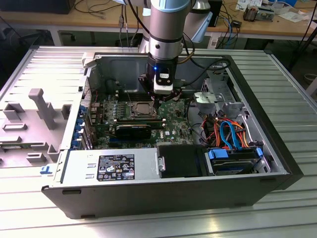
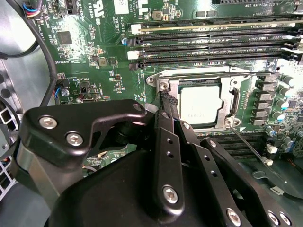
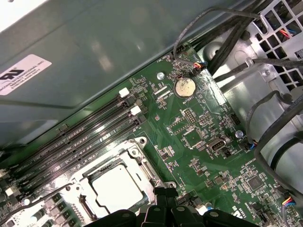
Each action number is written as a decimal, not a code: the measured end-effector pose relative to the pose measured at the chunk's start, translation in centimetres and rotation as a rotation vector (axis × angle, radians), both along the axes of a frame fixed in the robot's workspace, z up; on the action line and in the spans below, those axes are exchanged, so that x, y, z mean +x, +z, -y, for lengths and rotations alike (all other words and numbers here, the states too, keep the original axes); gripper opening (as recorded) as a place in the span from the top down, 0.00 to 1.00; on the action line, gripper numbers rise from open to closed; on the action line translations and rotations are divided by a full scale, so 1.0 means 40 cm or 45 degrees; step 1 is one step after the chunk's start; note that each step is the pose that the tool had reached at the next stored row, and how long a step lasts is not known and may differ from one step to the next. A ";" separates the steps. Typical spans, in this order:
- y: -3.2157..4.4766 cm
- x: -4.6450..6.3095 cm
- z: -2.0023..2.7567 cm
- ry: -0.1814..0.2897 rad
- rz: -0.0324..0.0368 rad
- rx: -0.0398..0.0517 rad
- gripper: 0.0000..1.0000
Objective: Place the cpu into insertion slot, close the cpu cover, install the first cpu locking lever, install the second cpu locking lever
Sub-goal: 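Install the first cpu locking lever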
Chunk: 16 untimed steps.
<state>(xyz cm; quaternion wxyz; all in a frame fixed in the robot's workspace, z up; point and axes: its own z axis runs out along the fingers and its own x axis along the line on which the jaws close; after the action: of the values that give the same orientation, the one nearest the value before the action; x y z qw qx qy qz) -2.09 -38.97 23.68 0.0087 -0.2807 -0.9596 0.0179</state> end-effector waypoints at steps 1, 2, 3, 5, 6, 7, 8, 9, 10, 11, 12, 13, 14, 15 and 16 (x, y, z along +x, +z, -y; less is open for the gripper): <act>0.000 0.000 0.000 0.001 0.0001 0.000 0.89; 0.000 0.000 0.000 0.001 0.0000 0.000 0.89; 0.000 0.000 0.000 0.002 0.0001 0.000 0.89; 0.000 0.000 0.000 0.004 0.0001 0.000 0.89; 0.000 0.000 0.000 0.006 0.0001 0.000 0.89; 0.000 0.000 0.000 0.008 0.0000 0.000 0.89; 0.000 0.000 0.000 0.010 0.0001 0.000 0.89; 0.000 0.000 0.000 0.011 0.0000 0.000 0.89; 0.000 0.000 0.000 0.011 0.0001 0.000 0.89; 0.000 0.000 0.000 0.012 0.0001 0.000 0.89; 0.000 0.000 0.000 0.013 0.0000 0.000 0.89; 0.000 0.000 0.000 0.014 0.0000 0.000 0.89; 0.000 0.000 0.000 0.015 0.0001 0.000 0.89; 0.000 0.000 0.000 0.016 0.0001 0.000 0.89; 0.000 0.000 0.000 0.017 0.0001 0.000 0.89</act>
<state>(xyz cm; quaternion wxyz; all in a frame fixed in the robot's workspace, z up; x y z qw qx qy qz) -2.09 -38.97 23.68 0.0085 -0.2744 -0.9614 0.0179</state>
